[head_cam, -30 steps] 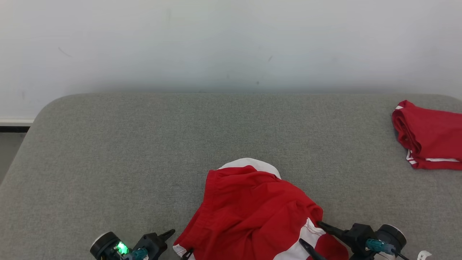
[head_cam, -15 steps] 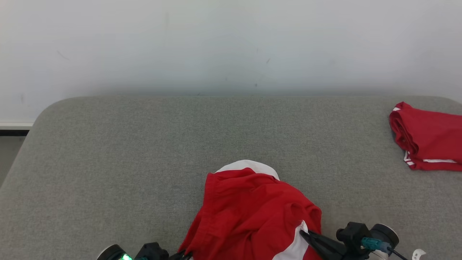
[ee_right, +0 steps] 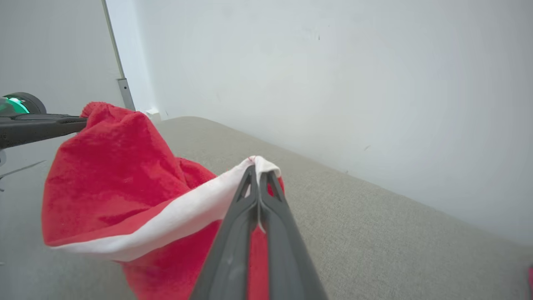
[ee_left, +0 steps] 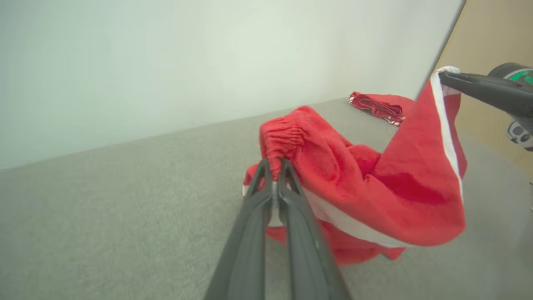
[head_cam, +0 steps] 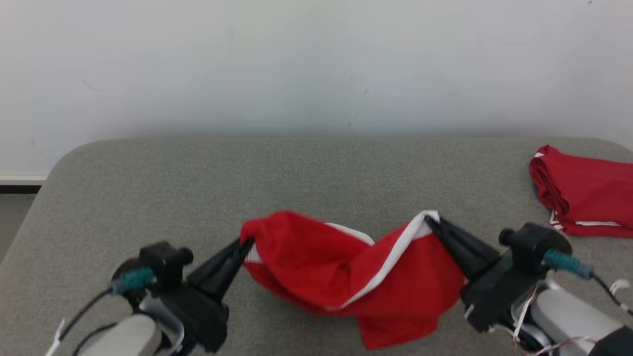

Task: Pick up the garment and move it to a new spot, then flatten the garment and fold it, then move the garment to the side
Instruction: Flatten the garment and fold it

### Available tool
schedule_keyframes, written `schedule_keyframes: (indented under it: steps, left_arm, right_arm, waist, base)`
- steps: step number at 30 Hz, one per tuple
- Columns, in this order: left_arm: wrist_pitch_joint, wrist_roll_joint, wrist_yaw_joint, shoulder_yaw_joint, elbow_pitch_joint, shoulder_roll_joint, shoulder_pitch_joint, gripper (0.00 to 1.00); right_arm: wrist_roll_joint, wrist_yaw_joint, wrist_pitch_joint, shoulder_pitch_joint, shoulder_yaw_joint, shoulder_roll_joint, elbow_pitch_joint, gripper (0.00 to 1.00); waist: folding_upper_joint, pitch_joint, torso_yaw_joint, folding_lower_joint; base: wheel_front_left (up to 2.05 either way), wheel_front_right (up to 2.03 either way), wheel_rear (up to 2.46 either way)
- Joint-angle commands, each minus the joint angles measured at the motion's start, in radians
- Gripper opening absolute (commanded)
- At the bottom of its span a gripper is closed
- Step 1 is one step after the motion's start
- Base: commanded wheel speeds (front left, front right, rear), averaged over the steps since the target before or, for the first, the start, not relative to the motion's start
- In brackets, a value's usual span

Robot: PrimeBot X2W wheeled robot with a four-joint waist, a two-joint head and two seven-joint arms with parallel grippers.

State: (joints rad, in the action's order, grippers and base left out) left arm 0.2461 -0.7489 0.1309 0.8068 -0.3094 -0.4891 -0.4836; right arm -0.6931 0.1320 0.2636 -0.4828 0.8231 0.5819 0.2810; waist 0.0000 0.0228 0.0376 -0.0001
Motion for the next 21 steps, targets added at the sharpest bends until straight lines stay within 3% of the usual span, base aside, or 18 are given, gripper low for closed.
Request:
schedule_keyframes:
  steps: [1,8,9,14,21]
  left_arm:
    - [-0.021,-0.024,-0.002,-0.015,0.008,0.008,-0.057,0.00]
    - [-0.123,-0.167,-0.002,-0.133,-0.055,0.077,-0.431,0.00]
    - [-0.123,-0.167,-0.002,-0.133,-0.055,0.077,-0.431,0.00]
    - [-0.180,-0.153,-0.002,-0.167,-0.149,0.099,-0.759,0.00]
    - [-0.183,-0.150,-0.001,-0.172,-0.310,0.159,-1.099,0.00]
  right_arm:
    - [-0.026,-0.002,0.001,-0.042,-0.020,0.008,0.003,0.00]
    - [-0.181,-0.002,-0.039,-0.363,-0.111,0.009,0.065,0.00]
    - [-0.181,-0.002,-0.039,-0.363,-0.111,0.009,0.065,0.00]
    - [-0.288,-0.002,-0.111,-0.676,-0.189,-0.027,0.158,0.00]
    - [-0.337,-0.002,-0.172,-1.017,-0.247,-0.078,0.358,0.00]
  waist:
    - [0.0000,-0.018,-0.006,0.0001]
    - [0.0000,-0.206,-0.024,0.0001]
    - [0.0000,-0.206,-0.024,0.0001]
    - [0.0000,-0.380,-0.044,0.0001]
    - [0.0000,-0.509,-0.047,0.0001]
  base:
    - [0.00,0.00,0.00]
    - [0.00,0.00,0.00]
    - [0.00,0.00,0.00]
    - [0.00,0.00,0.00]
    - [0.00,0.00,0.00]
